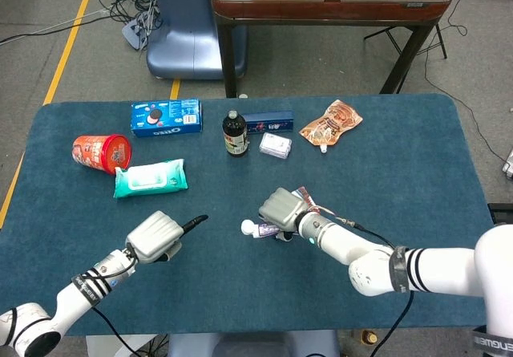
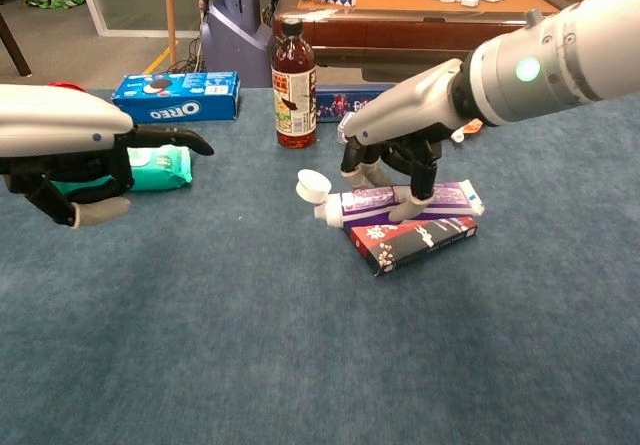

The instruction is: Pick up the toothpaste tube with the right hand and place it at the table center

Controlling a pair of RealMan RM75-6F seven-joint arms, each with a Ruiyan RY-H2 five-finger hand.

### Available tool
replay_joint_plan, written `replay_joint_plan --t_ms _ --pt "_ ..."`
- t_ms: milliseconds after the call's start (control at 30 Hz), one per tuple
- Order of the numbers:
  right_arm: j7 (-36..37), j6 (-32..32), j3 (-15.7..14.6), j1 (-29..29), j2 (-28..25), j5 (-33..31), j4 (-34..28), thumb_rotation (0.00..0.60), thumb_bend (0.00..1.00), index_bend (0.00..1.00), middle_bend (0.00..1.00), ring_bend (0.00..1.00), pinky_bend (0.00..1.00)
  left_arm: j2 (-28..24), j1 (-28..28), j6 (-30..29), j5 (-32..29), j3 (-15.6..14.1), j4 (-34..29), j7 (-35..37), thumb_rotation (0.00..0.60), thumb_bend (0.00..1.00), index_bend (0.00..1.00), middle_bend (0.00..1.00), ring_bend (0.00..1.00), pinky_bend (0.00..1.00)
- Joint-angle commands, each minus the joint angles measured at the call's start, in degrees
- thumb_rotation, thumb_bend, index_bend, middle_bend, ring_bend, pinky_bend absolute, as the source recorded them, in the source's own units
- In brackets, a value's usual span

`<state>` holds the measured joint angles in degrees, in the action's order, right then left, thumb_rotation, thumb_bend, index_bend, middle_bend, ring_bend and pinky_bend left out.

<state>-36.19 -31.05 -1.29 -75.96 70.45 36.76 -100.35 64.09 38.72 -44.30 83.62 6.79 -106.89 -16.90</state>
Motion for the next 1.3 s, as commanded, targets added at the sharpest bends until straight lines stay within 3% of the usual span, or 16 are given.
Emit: replay_joint_plan --t_ms 33,767,1300 --pt "0.18 -0.45 -0.95 -1.82 1.63 -1.41 1.51 0.600 0.95 0.78 0.72 0.63 0.50 0.81 1.21 0.83 -0.58 -0.15 -0.57 -0.65 0.600 0.49 0.01 0.84 0.85 0.81" --pt "3.79 -3.02 -3.37 -6.30 5.45 -1.78 2.96 0.600 0.96 0.80 0.73 0.64 0.50 5.52 6.15 1.78 -3.57 -1.63 0.93 -1.48 0.600 0.49 0.01 0.84 0.85 0.81" --pt "7.53 -5.37 -2.27 -4.64 5.46 1.75 3.28 0.600 0.99 0.83 0.75 0.66 0.51 5.65 5.79 -0.10 -4.37 -3.99 2.15 -0.44 0.600 0.49 0.01 0.84 0.85 0.81"
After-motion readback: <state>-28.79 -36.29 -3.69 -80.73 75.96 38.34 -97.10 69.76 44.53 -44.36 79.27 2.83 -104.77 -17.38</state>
